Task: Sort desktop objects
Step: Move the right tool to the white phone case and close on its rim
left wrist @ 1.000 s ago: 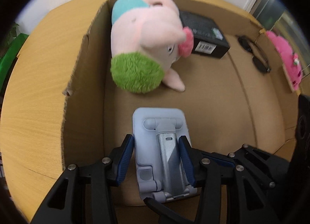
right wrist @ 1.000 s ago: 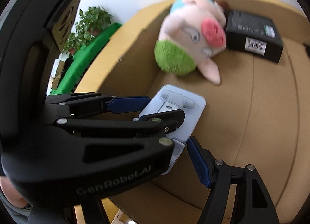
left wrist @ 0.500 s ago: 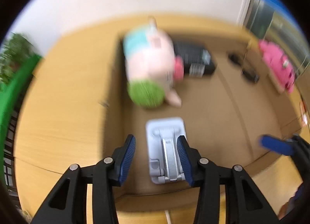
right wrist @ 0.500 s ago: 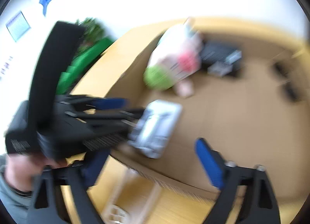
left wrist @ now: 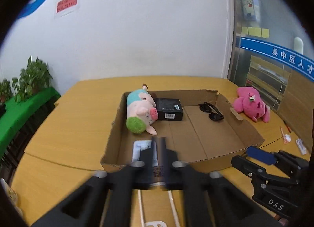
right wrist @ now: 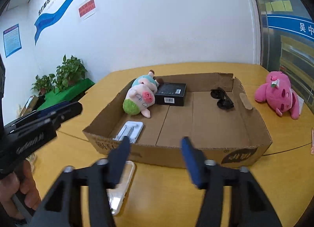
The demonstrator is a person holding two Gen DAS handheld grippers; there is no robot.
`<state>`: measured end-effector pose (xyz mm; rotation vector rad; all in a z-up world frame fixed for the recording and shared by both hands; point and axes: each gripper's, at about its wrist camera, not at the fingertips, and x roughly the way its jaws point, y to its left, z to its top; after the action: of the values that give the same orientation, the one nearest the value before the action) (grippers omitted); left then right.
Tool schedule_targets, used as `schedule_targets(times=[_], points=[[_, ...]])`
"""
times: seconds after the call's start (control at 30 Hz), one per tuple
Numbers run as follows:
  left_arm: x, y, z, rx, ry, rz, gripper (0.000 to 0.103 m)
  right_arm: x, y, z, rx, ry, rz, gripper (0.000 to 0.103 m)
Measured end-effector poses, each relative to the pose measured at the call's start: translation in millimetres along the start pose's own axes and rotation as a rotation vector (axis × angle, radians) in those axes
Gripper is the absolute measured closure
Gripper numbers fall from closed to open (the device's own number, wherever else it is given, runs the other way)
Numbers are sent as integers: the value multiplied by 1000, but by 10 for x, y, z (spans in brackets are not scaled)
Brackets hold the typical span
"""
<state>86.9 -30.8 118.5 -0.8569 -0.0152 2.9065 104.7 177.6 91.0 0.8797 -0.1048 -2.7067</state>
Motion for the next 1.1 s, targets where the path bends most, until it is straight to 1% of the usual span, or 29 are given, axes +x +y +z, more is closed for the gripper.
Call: schedule_targets(times=[0.07, 0.1, 0.13, 0.17, 0.2, 0.23, 0.27, 0.33, 0.4, 0.47, 0.53, 0.63, 0.67, 0.73, 0.77, 0.83, 0.9, 0.97, 1.0, 1.07, 1.1], points=[[-1, -4, -25, -22, -3, -8, 100, 8, 23, -37, -28, -2, -30, 57], [-28, -14, -40, -19, -3, -22, 100, -11, 25, -47, -34, -1, -40, 55], [-48, -29, -60, -22, -3, -38, 100, -13, 16, -57, -32, 4, -46, 50], [-60, -31, -74, -32, -1, -54, 96, -6, 1, -71, -22, 5, -51, 33], [-61, -35, -87, -35, 5, -54, 91, -23, -18, -78, -10, 0, -48, 16], [-63, -36, -101, -37, 14, -50, 75, -46, -38, -84, 0, -9, -47, 11], [-58, -27, -117, -43, 27, -46, 56, -62, -48, -87, 6, -15, -54, 6], [-80, 14, -154, -68, 34, -48, 39, -63, -49, -92, 10, -9, -53, 6], [-96, 41, -193, -73, 42, -61, 38, -13, -59, -121, 22, 16, -46, 5], [-69, 105, -242, -84, 70, -79, 38, 61, -46, -175, 37, 53, -31, 4], [-11, 177, -318, -92, 110, -60, 38, 169, -4, -255, 39, 100, -14, 0], [67, 258, -468, -99, 159, -42, 38, 408, 106, -447, 28, 196, 18, 0], [123, 309, -563, -107, 189, -43, 38, 496, 158, -526, 16, 227, 32, 0], [239, 397, -736, -140, 250, -97, 38, 669, 285, -688, -21, 285, 52, 1], [300, 446, -824, -157, 276, -106, 38, 762, 358, -768, -44, 316, 50, 2], [396, 516, -964, -173, 322, -90, 38, 882, 458, -870, -68, 351, 57, 6], [490, 577, -1093, -179, 358, -84, 39, 971, 533, -941, -92, 369, 58, 17], [555, 613, -1195, -178, 383, -75, 40, 1044, 577, -997, -110, 376, 47, 21], [580, 619, -1240, -175, 392, -80, 40, 1078, 578, -1013, -112, 380, 37, 27], [625, 612, -1291, -168, 409, -88, 40, 1138, 555, -1042, -111, 395, 22, 35], [646, 603, -1307, -162, 419, -89, 40, 1128, 558, -1044, -119, 379, 12, 37]])
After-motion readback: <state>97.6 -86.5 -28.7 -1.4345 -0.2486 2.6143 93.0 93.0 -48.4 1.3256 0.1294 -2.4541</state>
